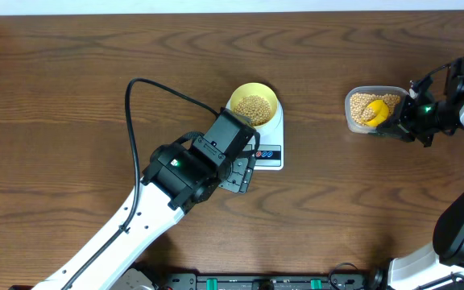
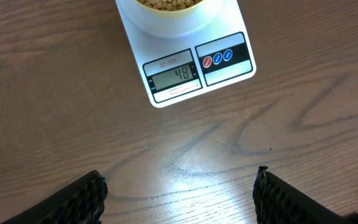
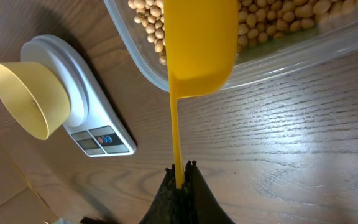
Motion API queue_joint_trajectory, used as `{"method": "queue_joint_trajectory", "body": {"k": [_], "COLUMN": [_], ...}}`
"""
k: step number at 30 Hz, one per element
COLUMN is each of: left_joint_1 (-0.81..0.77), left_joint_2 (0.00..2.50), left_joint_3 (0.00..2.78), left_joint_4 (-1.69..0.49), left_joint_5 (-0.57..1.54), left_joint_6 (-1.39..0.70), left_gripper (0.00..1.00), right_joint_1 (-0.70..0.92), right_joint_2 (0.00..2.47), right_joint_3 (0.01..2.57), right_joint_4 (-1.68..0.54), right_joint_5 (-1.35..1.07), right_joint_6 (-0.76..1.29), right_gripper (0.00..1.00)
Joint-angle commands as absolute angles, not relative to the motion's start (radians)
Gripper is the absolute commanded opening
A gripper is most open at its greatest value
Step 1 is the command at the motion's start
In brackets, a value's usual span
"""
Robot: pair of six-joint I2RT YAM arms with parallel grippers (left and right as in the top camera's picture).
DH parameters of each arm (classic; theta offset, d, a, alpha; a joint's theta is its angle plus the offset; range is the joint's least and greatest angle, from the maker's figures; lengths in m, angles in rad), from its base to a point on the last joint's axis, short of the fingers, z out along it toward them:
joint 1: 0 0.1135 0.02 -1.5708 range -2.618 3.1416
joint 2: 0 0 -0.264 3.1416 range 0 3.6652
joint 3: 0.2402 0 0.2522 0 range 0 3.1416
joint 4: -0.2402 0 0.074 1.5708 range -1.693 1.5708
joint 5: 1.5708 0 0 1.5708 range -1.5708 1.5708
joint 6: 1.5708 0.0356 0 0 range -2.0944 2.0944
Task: Scoop item into bowl and weigh 50g on scale
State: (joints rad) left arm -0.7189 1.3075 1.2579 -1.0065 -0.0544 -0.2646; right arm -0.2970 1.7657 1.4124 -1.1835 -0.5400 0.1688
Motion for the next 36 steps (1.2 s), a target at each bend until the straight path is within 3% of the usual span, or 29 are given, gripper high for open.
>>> {"method": "queue_joint_trajectory", "body": {"k": [1, 17, 36], "left_joint_1": [-0.717, -0.717, -0.717], "left_joint_2": [1.311, 1.311, 1.311], "left_joint_3": [1.277, 1.277, 1.277], "left_joint_4": [-1.008, -1.008, -1.008], "left_joint_5": [-0.053, -0.053, -0.053], "left_joint_6": [-0.257, -0.257, -0.257], "left_gripper": [0.78, 0.78, 0.78], "right_joint_1": [-0.300, -0.300, -0.376], "right_joint_2": [1.742, 1.742, 1.726], "right_joint_3": [1.412, 1.412, 1.412], "right_joint_4": [-1.197, -1.208, -1.190], "right_joint_5": [-0.521, -0.509, -0.657], "right_joint_6": [0.141, 0.139, 0.058], "right_gripper": [0.01, 0.01, 0.01]}}
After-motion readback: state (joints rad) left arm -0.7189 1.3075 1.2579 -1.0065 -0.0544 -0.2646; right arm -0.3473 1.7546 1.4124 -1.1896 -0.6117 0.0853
